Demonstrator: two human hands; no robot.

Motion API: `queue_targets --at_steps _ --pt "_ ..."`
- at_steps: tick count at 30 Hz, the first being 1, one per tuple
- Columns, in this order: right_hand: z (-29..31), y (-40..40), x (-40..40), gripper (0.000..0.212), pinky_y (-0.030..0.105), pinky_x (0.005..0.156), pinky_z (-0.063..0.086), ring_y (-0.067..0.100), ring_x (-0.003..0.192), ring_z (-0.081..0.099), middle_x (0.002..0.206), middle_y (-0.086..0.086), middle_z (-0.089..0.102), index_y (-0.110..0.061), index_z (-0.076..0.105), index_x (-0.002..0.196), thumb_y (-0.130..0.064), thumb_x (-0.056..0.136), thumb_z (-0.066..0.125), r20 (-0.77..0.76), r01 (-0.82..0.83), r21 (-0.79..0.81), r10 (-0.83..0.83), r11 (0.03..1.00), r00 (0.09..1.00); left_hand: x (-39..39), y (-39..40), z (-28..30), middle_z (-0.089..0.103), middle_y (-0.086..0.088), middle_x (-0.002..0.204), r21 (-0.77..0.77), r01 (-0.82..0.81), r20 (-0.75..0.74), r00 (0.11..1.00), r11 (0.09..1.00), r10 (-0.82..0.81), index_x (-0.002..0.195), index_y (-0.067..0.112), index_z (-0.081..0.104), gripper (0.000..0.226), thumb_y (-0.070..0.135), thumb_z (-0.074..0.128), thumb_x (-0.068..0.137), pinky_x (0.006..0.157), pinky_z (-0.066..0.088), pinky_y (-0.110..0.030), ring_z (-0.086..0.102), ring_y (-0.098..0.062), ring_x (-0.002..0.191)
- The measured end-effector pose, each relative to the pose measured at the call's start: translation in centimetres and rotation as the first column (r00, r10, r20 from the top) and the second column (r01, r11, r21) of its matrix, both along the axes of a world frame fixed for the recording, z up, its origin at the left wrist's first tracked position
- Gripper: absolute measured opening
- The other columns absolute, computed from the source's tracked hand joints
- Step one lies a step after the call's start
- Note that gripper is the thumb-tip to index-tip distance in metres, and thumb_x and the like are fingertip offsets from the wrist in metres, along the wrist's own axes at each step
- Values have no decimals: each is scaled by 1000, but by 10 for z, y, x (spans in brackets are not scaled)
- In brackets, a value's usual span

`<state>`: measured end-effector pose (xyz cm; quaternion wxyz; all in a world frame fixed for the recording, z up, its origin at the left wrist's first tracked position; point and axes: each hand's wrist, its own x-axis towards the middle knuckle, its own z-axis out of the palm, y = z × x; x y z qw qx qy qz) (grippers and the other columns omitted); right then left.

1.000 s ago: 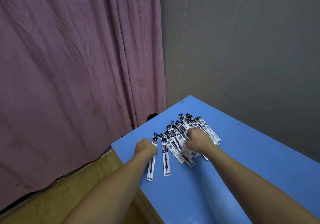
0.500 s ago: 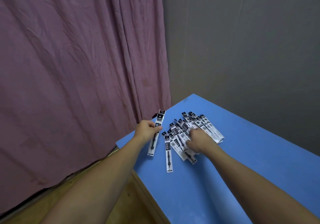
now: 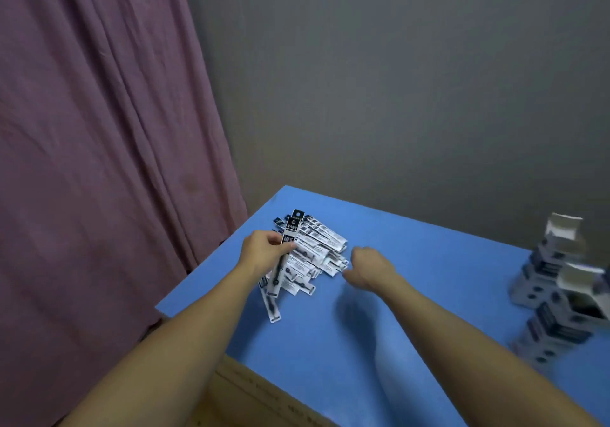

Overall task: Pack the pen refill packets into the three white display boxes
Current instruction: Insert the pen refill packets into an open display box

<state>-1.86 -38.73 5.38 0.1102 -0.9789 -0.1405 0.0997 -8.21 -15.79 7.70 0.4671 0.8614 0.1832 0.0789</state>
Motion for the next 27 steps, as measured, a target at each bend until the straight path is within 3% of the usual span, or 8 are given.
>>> queue_targets --at_steps 3,6,14,18,20,22,24,27 --pt "0 -32 -30 40 37 93 46 31 120 53 129 11 54 -11 53 124 -33 90 54 -19 92 -14 -92 996 996 -6 -31 0 41 1 56 -17 115 25 993 993 -115 69 -2 60 46 36 82 82 57 28 -32 36 -17 58" --pt "-5 -65 -64 35 38 89 50 29 113 55 124 10 56 -10 54 119 -29 90 52 -20 183 -14 -183 983 983 -17 -65 -5 42 12 48 -53 221 20 975 974 -221 62 6 56 42 31 81 83 56 30 -30 37 -14 54" --pt "-13 -151 -150 32 37 81 49 29 105 55 119 9 54 -11 52 117 -32 93 51 -25 397 -12 -397 918 918 -47 -165 -14 53 9 53 -86 435 15 900 897 -435 66 10 65 29 27 80 85 58 35 -28 44 -11 56" --pt "-7 -196 -181 28 36 78 48 29 100 56 110 9 55 -9 52 111 -29 93 51 -27 496 -3 -496 868 868 -55 -213 -5 64 12 54 -110 501 30 865 859 -500 75 8 72 21 25 81 83 57 44 -17 59 -1 53" --pt "-4 -218 -194 22 36 77 49 28 97 56 106 8 54 -11 50 103 -30 92 52 -26 545 6 -545 838 838 -57 -235 -3 72 6 64 -101 536 26 843 838 -537 76 10 73 20 28 81 83 66 54 -24 70 -10 67" --pt "-2 -240 -205 25 37 78 49 29 103 57 112 9 57 -11 51 105 -32 92 53 -21 579 15 -579 815 815 -61 -257 1 71 1 70 -83 543 26 840 836 -543 77 11 73 21 30 81 83 65 50 -28 64 -18 69" --pt "0 -264 -216 34 37 81 48 30 111 56 121 10 57 -10 54 117 -34 92 53 -3 595 18 -595 803 804 -66 -279 4 65 1 69 -76 545 34 838 835 -544 76 9 72 23 28 80 84 62 43 -26 54 -14 65" --pt "4 -299 -230 38 37 85 49 30 114 55 125 11 56 -9 53 122 -34 93 54 11 609 32 -610 792 793 -73 -310 4 64 2 67 -76 542 50 841 837 -539 73 11 72 23 29 81 84 63 42 -28 53 -14 64"
